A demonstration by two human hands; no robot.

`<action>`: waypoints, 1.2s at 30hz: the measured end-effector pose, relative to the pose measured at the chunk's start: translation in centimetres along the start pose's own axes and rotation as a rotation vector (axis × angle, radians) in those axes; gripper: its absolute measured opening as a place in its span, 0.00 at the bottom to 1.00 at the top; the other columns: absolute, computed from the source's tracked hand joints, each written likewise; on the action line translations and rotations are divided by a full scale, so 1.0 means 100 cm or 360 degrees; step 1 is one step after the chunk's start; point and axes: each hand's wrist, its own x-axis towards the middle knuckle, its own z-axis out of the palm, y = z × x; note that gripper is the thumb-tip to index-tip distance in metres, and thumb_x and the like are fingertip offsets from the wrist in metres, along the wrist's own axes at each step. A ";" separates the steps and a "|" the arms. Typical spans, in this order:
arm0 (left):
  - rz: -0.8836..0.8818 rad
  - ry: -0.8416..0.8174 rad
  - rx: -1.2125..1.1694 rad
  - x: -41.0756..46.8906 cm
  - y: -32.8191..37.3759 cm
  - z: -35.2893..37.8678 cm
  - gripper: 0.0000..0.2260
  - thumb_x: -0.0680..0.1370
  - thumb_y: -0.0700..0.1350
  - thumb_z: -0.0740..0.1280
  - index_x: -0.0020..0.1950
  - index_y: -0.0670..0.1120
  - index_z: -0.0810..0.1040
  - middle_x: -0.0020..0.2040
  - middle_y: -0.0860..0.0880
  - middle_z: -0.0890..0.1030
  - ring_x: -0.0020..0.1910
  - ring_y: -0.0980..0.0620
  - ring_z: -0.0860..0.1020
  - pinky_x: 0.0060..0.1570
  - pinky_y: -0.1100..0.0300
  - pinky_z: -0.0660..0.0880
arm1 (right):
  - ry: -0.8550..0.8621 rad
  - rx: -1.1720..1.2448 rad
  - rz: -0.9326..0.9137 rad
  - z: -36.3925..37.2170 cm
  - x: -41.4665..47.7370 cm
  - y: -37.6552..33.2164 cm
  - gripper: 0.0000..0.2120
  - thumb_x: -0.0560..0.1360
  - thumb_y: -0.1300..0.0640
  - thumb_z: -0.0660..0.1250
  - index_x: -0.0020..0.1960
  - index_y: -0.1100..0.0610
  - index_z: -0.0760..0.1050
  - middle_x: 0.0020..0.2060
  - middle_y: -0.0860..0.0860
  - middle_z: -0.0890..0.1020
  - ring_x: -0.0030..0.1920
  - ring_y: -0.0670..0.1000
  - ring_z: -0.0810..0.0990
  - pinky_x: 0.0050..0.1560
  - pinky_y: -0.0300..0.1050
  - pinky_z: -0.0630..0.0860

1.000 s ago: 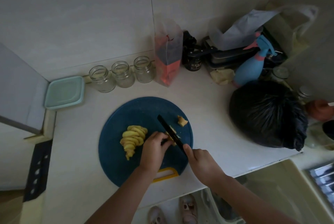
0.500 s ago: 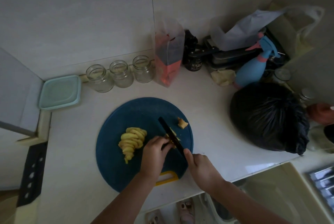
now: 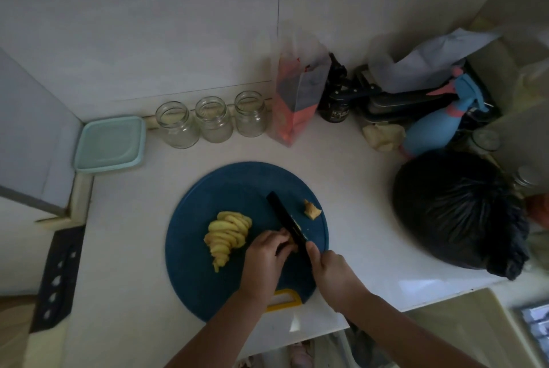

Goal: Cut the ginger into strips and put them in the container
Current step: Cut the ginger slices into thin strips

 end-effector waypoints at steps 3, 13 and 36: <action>-0.0017 0.0000 -0.0018 -0.001 0.000 0.001 0.10 0.66 0.36 0.77 0.45 0.41 0.82 0.43 0.48 0.82 0.43 0.55 0.80 0.45 0.65 0.76 | 0.0027 0.0101 0.0058 0.001 0.000 0.003 0.26 0.79 0.38 0.47 0.36 0.55 0.69 0.31 0.52 0.74 0.30 0.47 0.73 0.33 0.41 0.70; -0.0054 0.0016 -0.0072 -0.002 0.008 -0.004 0.10 0.68 0.39 0.76 0.48 0.42 0.81 0.45 0.49 0.81 0.43 0.57 0.79 0.46 0.69 0.74 | 0.0059 0.0508 0.0252 0.009 -0.019 0.019 0.29 0.77 0.35 0.48 0.38 0.59 0.71 0.28 0.53 0.72 0.23 0.48 0.70 0.25 0.40 0.69; -0.0236 0.0173 -0.0120 0.003 0.013 -0.007 0.03 0.73 0.37 0.71 0.45 0.41 0.83 0.41 0.49 0.83 0.40 0.60 0.77 0.42 0.78 0.70 | 0.0035 0.0386 0.0095 0.005 -0.026 0.007 0.29 0.77 0.35 0.49 0.40 0.59 0.71 0.29 0.52 0.71 0.24 0.47 0.68 0.26 0.41 0.69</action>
